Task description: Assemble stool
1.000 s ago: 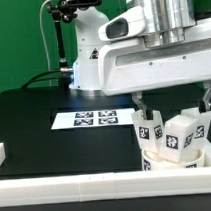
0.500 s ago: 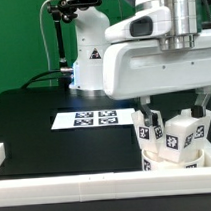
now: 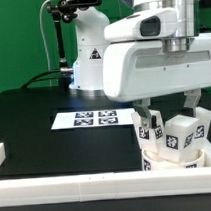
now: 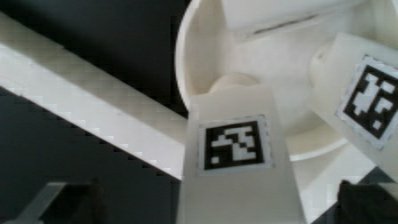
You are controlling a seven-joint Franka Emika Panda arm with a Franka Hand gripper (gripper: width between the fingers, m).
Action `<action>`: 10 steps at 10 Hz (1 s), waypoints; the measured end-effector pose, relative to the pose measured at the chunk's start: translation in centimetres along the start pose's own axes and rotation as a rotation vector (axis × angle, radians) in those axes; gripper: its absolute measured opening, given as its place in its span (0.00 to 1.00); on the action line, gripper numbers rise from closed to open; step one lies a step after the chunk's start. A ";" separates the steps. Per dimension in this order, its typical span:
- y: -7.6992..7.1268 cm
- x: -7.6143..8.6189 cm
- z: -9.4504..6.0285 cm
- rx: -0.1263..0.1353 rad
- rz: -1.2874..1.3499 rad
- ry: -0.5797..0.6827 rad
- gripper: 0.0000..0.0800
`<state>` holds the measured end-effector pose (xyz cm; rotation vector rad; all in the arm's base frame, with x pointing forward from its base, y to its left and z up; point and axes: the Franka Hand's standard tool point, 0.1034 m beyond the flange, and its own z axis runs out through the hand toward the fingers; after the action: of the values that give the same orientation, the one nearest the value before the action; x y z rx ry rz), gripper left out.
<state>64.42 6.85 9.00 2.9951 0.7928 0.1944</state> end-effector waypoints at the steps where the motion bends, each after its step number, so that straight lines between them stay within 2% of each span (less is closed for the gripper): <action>1: 0.0 -0.1 0.1 0.000 0.000 -0.002 0.80; 2: 0.0 -0.1 0.2 0.000 0.001 -0.003 0.56; 3: 0.0 -0.2 0.4 0.001 0.002 -0.005 0.56; 4: 0.1 -0.2 0.4 0.000 0.008 -0.004 0.43; 7: 0.1 -0.2 0.4 0.000 0.074 -0.004 0.43; 10: 0.1 -0.3 0.4 0.002 0.283 -0.003 0.43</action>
Offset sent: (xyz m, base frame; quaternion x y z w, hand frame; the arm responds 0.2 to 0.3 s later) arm 0.0027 0.0046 -0.0071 0.0211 0.0093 -0.0003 0.9997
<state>64.29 6.64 8.60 3.0956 0.3646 0.1960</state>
